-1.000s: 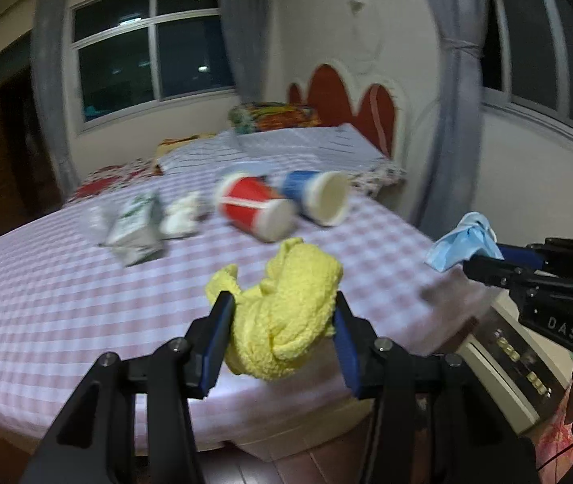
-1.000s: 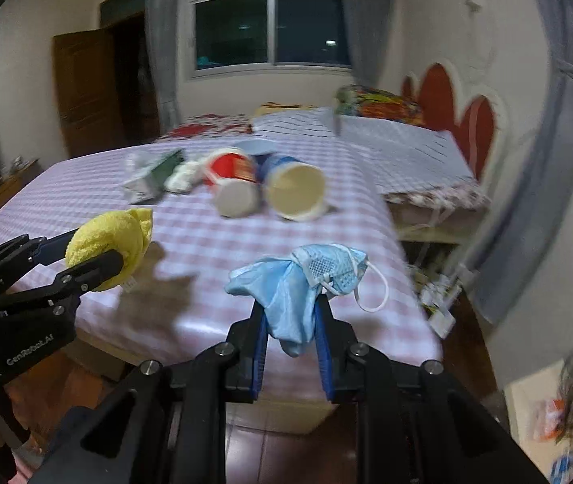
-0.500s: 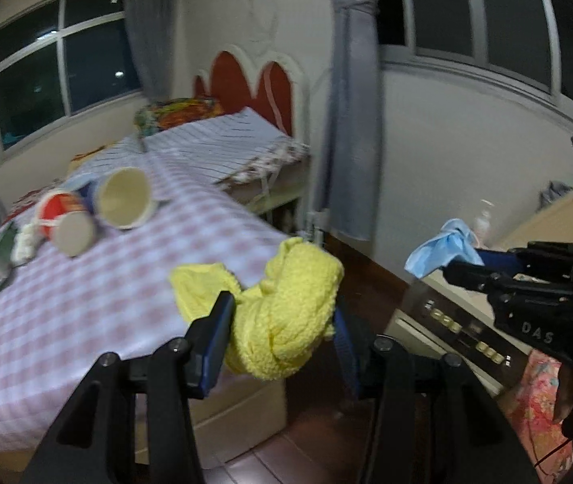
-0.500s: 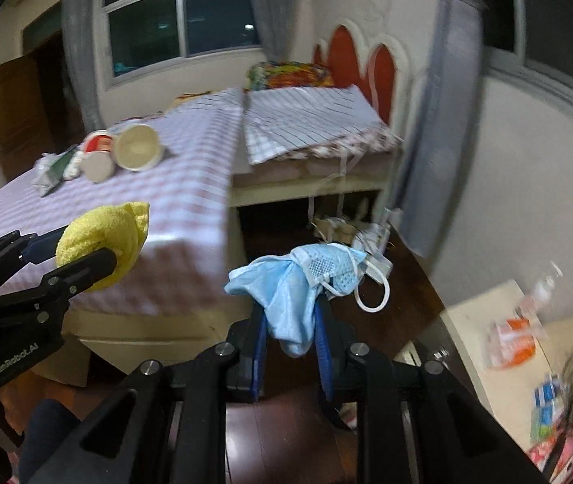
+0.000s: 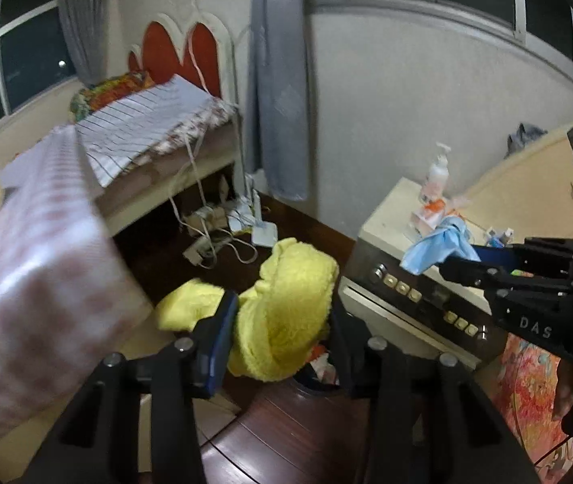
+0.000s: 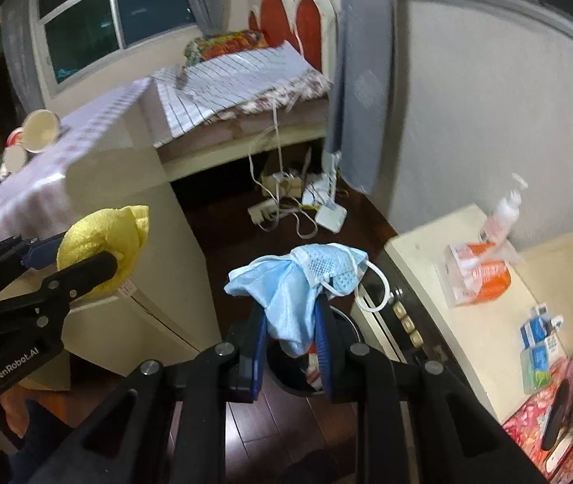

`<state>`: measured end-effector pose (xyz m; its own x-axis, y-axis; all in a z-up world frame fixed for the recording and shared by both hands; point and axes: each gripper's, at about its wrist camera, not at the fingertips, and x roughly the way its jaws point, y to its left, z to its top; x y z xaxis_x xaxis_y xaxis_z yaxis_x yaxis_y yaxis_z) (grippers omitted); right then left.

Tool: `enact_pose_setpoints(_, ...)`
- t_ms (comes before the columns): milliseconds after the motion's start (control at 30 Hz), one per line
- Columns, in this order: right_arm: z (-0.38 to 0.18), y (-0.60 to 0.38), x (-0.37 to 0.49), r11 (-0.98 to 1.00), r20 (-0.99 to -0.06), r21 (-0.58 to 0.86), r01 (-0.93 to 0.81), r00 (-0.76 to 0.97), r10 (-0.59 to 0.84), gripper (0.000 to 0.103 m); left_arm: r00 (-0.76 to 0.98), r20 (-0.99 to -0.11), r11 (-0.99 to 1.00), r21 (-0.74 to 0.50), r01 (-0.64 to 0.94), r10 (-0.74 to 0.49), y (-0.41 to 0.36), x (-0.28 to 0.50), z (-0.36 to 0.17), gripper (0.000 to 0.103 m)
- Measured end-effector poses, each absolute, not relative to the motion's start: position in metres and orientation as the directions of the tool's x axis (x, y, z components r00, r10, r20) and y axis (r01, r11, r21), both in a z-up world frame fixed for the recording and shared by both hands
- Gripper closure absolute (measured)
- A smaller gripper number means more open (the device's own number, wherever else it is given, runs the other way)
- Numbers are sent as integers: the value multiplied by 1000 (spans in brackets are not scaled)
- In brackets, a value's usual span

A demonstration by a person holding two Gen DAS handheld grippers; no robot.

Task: Collect trash
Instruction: 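Carry the yellow cloth and blue mask over the black trash bin, then open both tools to drop the cloth and mask into the bin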

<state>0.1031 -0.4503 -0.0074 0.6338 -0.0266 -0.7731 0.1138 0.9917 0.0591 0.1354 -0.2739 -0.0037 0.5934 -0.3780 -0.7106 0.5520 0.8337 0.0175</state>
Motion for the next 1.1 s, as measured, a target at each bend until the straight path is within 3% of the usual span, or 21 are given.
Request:
enact_pose_setpoints(267, -82, -487, 118, 987, -835, 86, 135, 550, -2, 80, 490, -768, 795, -41, 605, -412, -305, 158, -62, 59)
enact_pose_setpoints(833, -298, -521, 177, 991, -950, 130, 39, 292, 113, 80, 169, -912, 733, -179, 656, -373, -362, 216, -255, 58)
enact_pose_setpoints(933, -322, -514, 190, 991, -958, 131, 5, 257, 125, 79, 115, -927, 739, -205, 641, -356, -362, 227, -284, 45)
enact_pose_setpoints(967, -332, -510, 196, 992, -961, 124, -12, 246, 123, 79, 109, -933, 747, -202, 634, -344, -361, 230, -291, 36)
enact_pose_setpoints(1000, -340, -506, 202, 994, -966, 106, -27, 236, 110, 73, 106, -937, 754, -198, 626, -334, -359, 233, -298, 30)
enact_pose_setpoints(1067, -354, -501, 209, 998, -972, 53, -41, 226, 61, 37, 122, -945, 777, -171, 606, -303, -353, 236, -306, 29)
enact_pose_setpoints(1100, -359, -500, 212, 998, -974, 43, -41, 222, 52, 34, 128, -949, 787, -159, 596, -288, -350, 238, -307, 29)
